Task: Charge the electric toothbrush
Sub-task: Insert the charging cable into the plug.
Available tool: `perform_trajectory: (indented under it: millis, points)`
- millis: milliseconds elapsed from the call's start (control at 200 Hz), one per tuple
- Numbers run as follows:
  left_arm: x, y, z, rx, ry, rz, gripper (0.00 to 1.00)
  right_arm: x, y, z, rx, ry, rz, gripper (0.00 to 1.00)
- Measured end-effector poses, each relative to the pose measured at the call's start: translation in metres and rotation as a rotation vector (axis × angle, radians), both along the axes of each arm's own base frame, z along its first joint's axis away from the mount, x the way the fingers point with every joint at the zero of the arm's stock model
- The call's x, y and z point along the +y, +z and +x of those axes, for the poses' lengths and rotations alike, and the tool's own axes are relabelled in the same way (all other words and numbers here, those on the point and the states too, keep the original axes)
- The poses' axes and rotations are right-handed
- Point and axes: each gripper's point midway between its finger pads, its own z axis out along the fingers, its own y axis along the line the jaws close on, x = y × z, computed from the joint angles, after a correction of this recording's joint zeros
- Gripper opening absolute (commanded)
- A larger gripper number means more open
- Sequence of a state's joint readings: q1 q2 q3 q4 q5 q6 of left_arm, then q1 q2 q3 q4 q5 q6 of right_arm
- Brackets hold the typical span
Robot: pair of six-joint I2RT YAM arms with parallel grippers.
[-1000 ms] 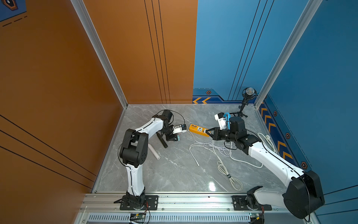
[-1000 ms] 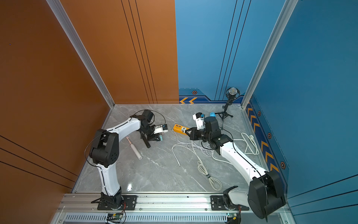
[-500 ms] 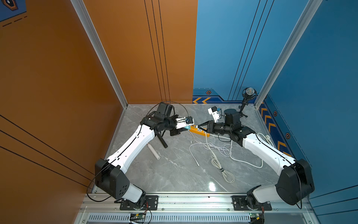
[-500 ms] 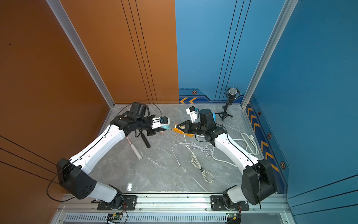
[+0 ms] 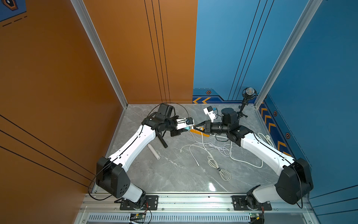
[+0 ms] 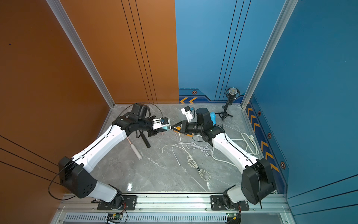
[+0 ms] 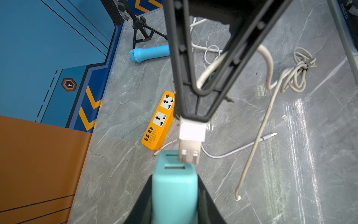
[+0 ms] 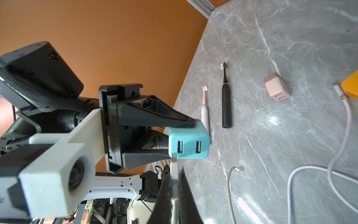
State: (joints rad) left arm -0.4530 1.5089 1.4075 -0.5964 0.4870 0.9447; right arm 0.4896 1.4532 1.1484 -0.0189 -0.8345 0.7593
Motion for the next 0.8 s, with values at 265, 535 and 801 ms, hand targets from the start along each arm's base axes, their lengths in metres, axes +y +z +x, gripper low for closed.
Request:
perform_trajectory:
  millis: [265, 535, 801]
  points:
    - [-0.003, 0.003, -0.004, 0.005, -0.018, -0.019, 0.12, 0.008, 0.002, 0.002, -0.005, 0.024, 0.009, 0.0]
    - [-0.003, -0.001, -0.008, 0.017, -0.026, -0.021, 0.12, -0.002, 0.001, 0.011, -0.005, -0.008, 0.006, 0.0]
    - [-0.004, 0.002, -0.01, 0.016, -0.036, -0.032, 0.12, -0.005, -0.001, 0.012, -0.007, -0.02, -0.004, 0.0]
